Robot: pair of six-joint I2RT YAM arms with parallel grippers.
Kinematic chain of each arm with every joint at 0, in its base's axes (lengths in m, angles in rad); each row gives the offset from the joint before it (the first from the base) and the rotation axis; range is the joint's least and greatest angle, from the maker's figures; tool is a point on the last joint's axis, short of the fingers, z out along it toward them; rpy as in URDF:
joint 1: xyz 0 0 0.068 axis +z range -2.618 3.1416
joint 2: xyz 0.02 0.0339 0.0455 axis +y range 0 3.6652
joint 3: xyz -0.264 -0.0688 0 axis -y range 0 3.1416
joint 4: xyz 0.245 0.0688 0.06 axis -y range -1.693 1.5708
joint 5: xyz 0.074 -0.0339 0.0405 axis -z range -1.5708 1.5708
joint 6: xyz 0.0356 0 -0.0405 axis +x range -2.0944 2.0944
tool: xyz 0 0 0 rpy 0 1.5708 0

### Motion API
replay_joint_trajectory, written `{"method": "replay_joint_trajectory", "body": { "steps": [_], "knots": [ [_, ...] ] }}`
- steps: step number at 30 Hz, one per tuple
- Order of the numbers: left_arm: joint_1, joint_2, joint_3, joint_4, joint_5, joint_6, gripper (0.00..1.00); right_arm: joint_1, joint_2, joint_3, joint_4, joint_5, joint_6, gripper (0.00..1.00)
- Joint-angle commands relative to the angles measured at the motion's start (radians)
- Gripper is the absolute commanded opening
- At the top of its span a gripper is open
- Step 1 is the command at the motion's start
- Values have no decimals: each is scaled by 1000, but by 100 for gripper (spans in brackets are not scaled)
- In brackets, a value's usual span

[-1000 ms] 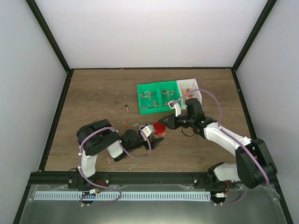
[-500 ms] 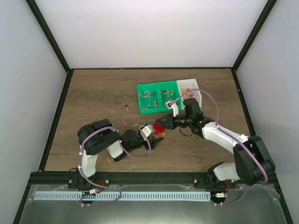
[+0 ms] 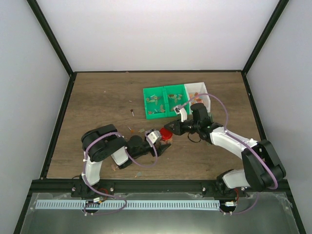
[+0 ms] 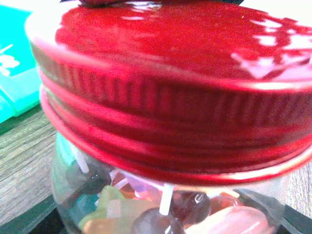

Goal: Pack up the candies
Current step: Screw the bottle lid onto the packing bottle.

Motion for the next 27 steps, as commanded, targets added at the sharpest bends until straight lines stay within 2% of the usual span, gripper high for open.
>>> {"method": "replay_joint_trajectory", "body": {
  "steps": [1, 3, 11, 18, 27],
  "knots": [
    [-3, 74, -52, -281, 47, -42, 64, 6, -5, -14, -11, 3, -3, 17],
    [-2, 74, -51, -281, 46, -42, 64, 6, -3, -25, -9, -7, -3, 14],
    [8, 73, -44, -283, 43, -73, 64, 7, 33, -57, -50, -61, 11, 13],
    [41, 76, -6, -353, -3, -100, 63, 7, -21, -158, -8, -109, 55, 2],
    [60, 82, 51, -435, -4, -99, 63, 8, -90, -231, 3, -133, 91, 1]
  ]
}}
